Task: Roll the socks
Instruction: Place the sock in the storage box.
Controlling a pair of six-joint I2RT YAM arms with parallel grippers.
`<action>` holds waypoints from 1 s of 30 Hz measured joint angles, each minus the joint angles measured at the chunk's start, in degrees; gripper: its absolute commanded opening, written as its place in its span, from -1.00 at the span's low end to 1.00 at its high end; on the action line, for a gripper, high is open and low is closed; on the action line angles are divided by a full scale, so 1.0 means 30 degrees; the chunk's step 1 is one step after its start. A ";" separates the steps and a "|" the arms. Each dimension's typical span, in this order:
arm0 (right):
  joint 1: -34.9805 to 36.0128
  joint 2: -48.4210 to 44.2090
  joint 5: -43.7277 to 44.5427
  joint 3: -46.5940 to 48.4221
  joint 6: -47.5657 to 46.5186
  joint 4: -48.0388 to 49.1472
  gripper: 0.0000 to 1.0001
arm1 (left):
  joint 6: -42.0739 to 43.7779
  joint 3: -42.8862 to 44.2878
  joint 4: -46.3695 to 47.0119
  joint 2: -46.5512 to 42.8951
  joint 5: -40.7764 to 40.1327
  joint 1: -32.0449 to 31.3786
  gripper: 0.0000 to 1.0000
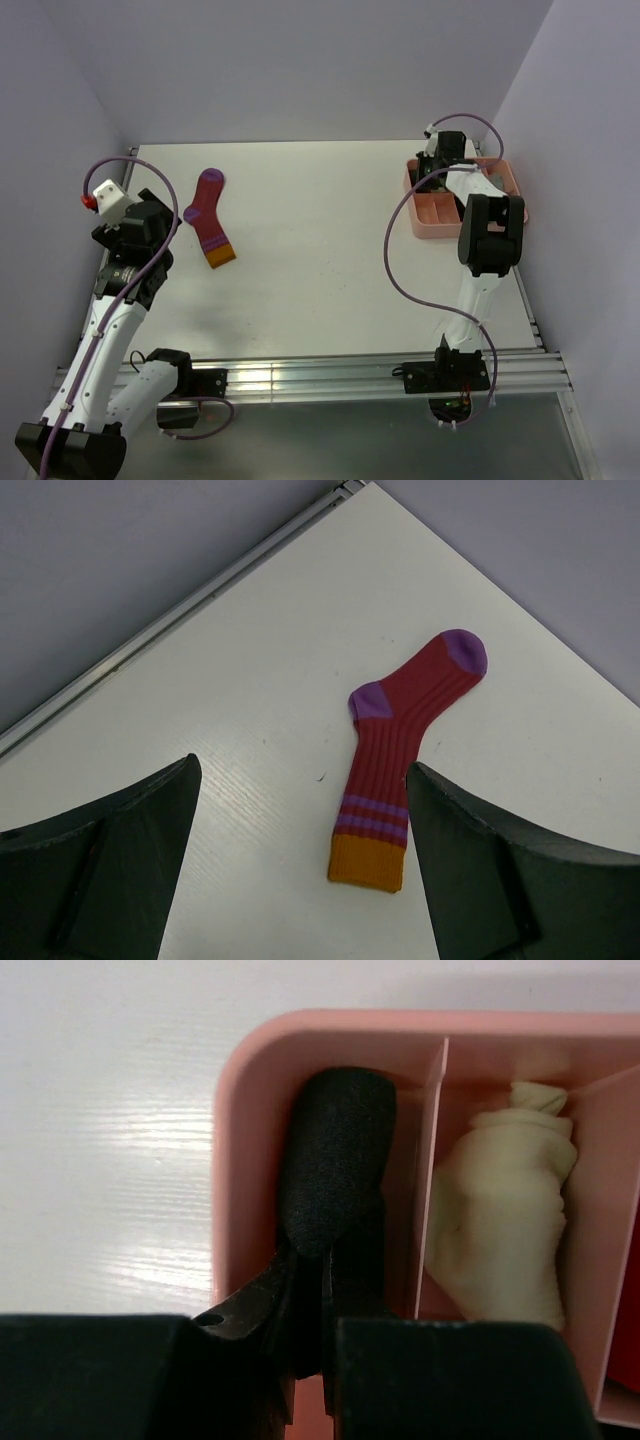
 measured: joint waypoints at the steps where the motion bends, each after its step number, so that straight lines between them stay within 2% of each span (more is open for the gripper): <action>1: -0.0044 0.0270 0.0080 0.0138 0.0080 -0.0153 -0.96 | 0.0000 -0.0022 -0.0007 0.0000 0.0007 0.0000 0.75; 8: -0.0364 0.1851 0.0452 0.2208 0.0423 -0.2018 -0.62 | 0.0007 -0.0029 0.0000 0.0000 0.0007 0.0000 0.75; 13: -0.0372 0.1705 0.0393 0.2091 0.0415 -0.2084 -0.47 | 0.0007 -0.0036 0.0000 0.0000 0.0036 0.0000 0.75; 14: -0.0364 0.1617 0.0379 0.1996 0.0386 -0.2084 -0.26 | 0.0007 -0.0036 0.0000 0.0000 0.0051 0.0000 0.76; 18: -0.0357 0.0976 0.0393 0.1778 0.0160 -0.2135 0.00 | 0.0007 -0.0036 0.0000 -0.0007 0.0080 0.0000 0.76; 27: -0.0364 -0.0991 0.0947 0.1770 -0.0095 -0.2164 0.17 | 0.0007 -0.0153 0.0007 -0.0095 0.0233 0.0000 0.76; 30: -0.0364 -0.2499 0.1545 0.1377 0.0007 -0.2208 0.22 | 0.0007 -0.0175 0.0015 -0.0153 0.0350 0.0000 0.77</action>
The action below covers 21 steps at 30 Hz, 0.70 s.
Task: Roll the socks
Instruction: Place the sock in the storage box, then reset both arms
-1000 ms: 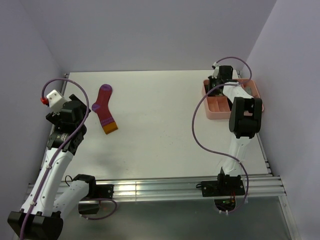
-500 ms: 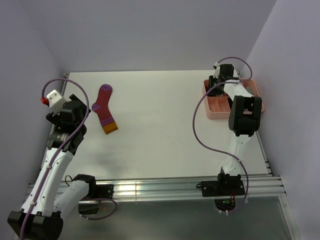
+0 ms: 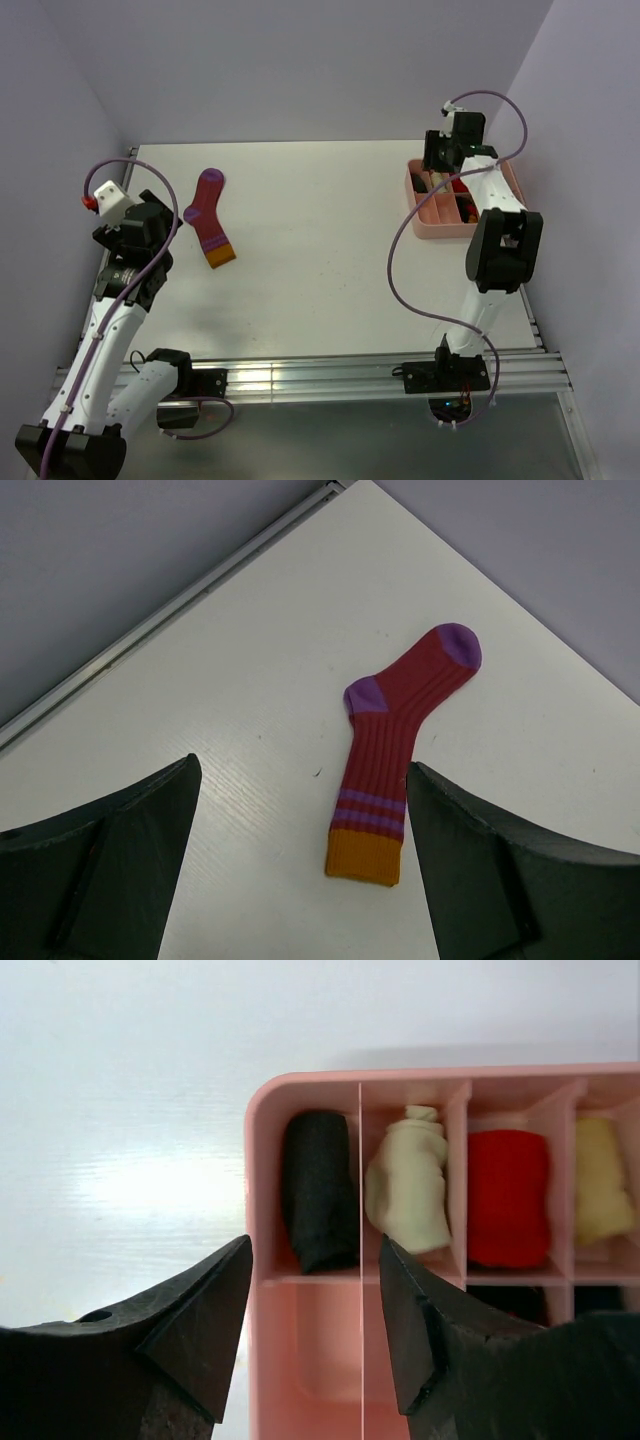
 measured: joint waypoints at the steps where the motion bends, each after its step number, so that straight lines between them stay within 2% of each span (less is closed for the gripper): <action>1: 0.0000 -0.0663 0.0168 -0.0240 0.0073 -0.0015 0.25 | 0.0000 -0.0022 -0.0015 -0.0087 0.0007 0.0000 0.78; 3: 0.0000 -0.2455 0.0488 -0.0765 0.0277 -0.0168 0.29 | 0.0007 -0.0036 -0.0022 -0.0313 0.0015 0.0000 0.80; 9: 0.0007 -0.9734 0.1158 -0.1413 0.1596 -0.0699 0.56 | 0.0044 0.0175 -0.0488 -0.1479 0.0000 -0.0073 0.91; 11: 0.0007 -1.2305 0.1370 -0.1421 0.2222 -0.0867 0.99 | 0.0066 0.0568 -0.0845 -0.1938 -0.0007 -0.0138 0.94; 15: 0.0007 -1.7588 0.2106 -0.2055 0.3322 -0.1173 1.00 | 0.0189 0.1938 -0.1698 -0.3249 -0.0015 -0.0342 0.96; 21: 0.0007 -2.3729 0.3905 -0.3344 0.3942 -0.2295 1.00 | 0.0918 0.4641 -0.3053 -0.5326 -0.0015 -0.0452 0.99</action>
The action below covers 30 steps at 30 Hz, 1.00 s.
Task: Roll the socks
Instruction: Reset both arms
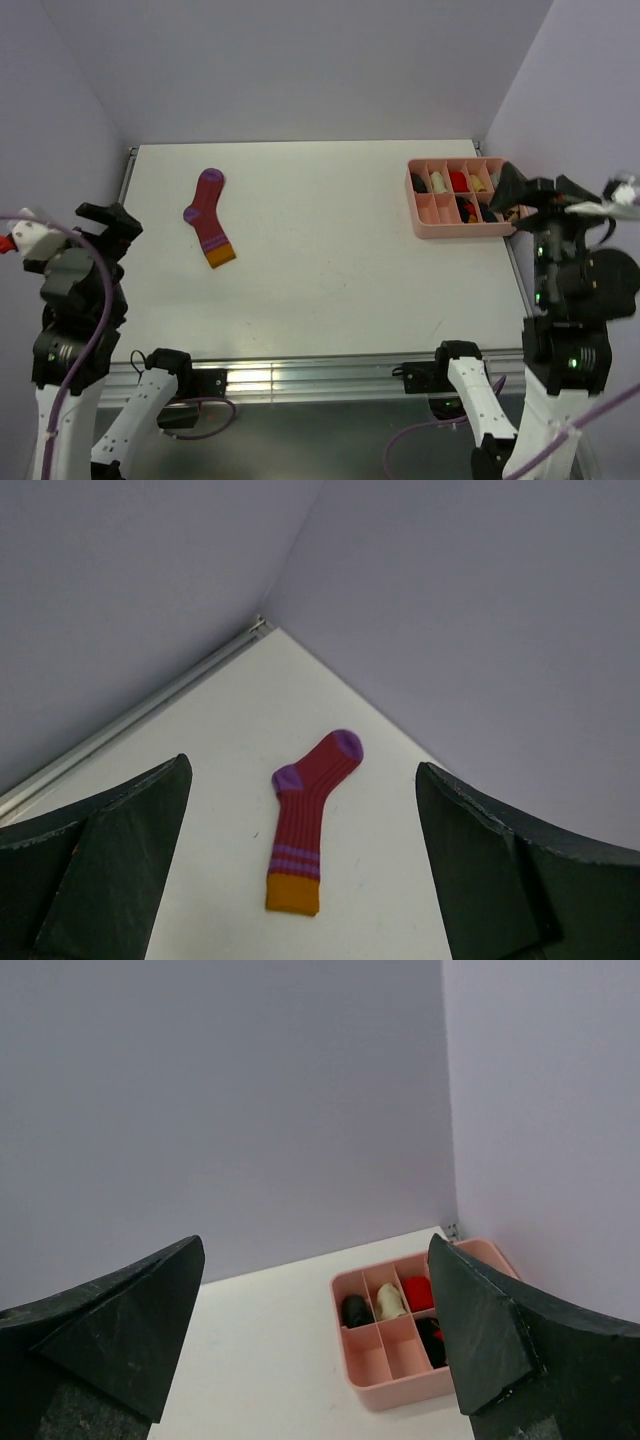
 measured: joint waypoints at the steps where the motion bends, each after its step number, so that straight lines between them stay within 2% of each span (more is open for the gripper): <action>1: 0.0000 -0.0787 0.0270 -0.0255 0.0066 -0.0087 1.00 | 0.0146 0.0481 -0.0219 -0.0415 -0.0007 -0.0007 0.99; 8: 0.0175 -0.5333 0.1770 -0.3075 0.0073 -0.0386 1.00 | 0.1107 0.2069 -0.1144 -0.2630 -0.0576 -0.0219 0.99; 16: 0.3075 -0.9406 0.2973 -0.6849 -0.0867 0.0321 1.00 | 0.1406 0.1268 -0.1785 -0.4648 -0.1392 -0.0372 0.99; 22: 0.4197 -0.9857 0.3956 -0.7424 -0.1625 0.1195 1.00 | 0.0823 0.0153 -0.2630 -0.5421 -0.2331 -0.0401 0.99; 30: 0.6025 -0.9872 0.5574 -0.7752 -0.2667 0.1894 1.00 | 0.0058 -0.1355 -0.2025 -0.6018 -0.3628 -0.0437 0.99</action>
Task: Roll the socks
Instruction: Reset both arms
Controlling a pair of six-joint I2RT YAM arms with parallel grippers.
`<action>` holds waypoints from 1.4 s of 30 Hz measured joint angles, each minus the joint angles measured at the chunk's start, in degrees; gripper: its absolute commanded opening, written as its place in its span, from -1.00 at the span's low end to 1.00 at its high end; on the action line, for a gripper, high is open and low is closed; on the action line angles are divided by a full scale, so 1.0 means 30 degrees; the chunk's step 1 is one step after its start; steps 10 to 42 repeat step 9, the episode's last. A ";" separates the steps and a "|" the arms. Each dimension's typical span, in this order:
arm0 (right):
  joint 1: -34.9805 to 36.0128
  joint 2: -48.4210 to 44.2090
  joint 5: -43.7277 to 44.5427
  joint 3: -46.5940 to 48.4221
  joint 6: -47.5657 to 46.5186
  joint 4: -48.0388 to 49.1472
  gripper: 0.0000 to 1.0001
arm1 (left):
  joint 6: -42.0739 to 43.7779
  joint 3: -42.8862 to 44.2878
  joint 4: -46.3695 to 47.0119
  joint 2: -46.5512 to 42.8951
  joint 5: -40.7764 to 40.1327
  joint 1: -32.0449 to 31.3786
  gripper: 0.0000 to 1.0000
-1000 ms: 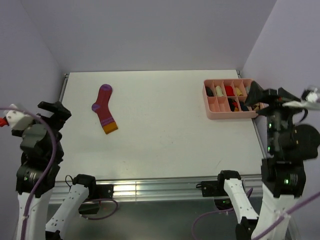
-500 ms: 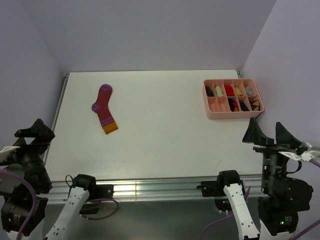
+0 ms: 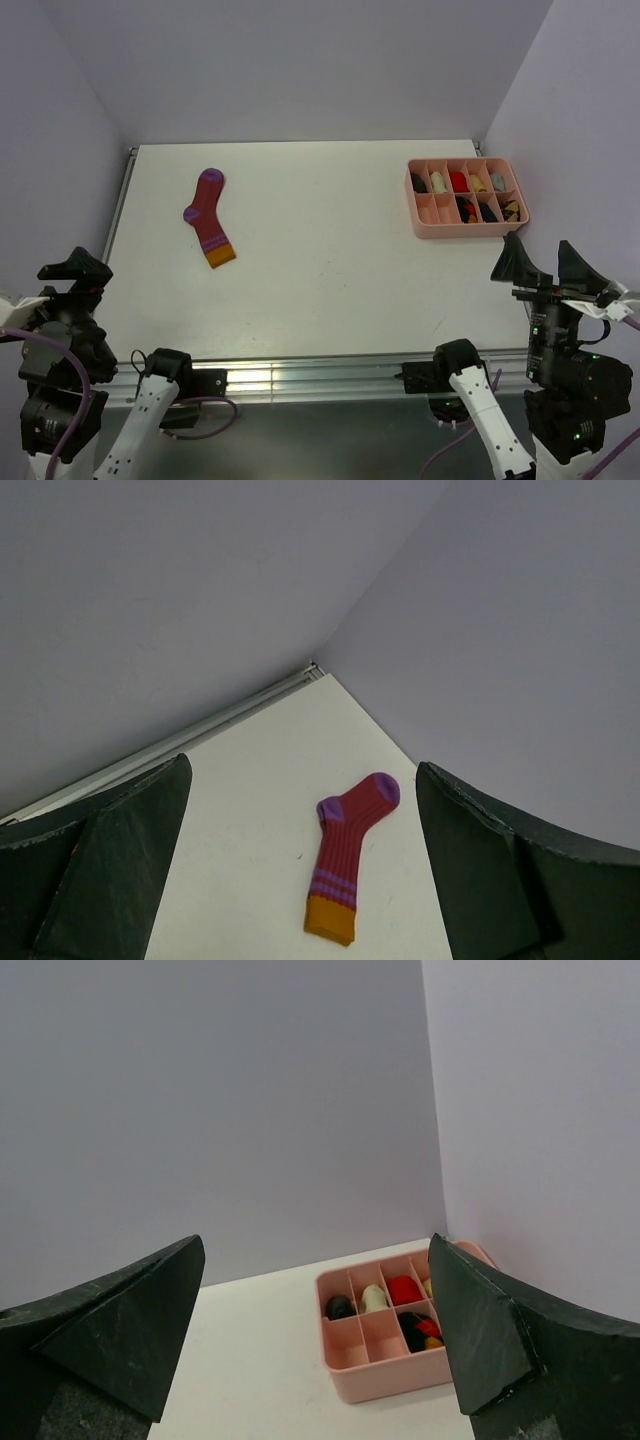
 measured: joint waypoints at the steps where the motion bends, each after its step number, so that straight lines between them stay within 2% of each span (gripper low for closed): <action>1: 0.0204 -0.0007 0.0233 -0.0102 -0.0124 0.0058 1.00 | 0.0015 -0.0036 0.0211 -0.0015 -0.0197 -0.0015 0.99; 9: 0.1319 -0.0597 0.1494 -0.0947 -0.0933 0.0306 1.00 | 0.0022 -0.0066 0.1632 0.0189 -0.0896 -0.0051 0.99; 42: 0.1319 -0.0597 0.1494 -0.0947 -0.0933 0.0306 1.00 | 0.0022 -0.0066 0.1632 0.0189 -0.0896 -0.0051 0.99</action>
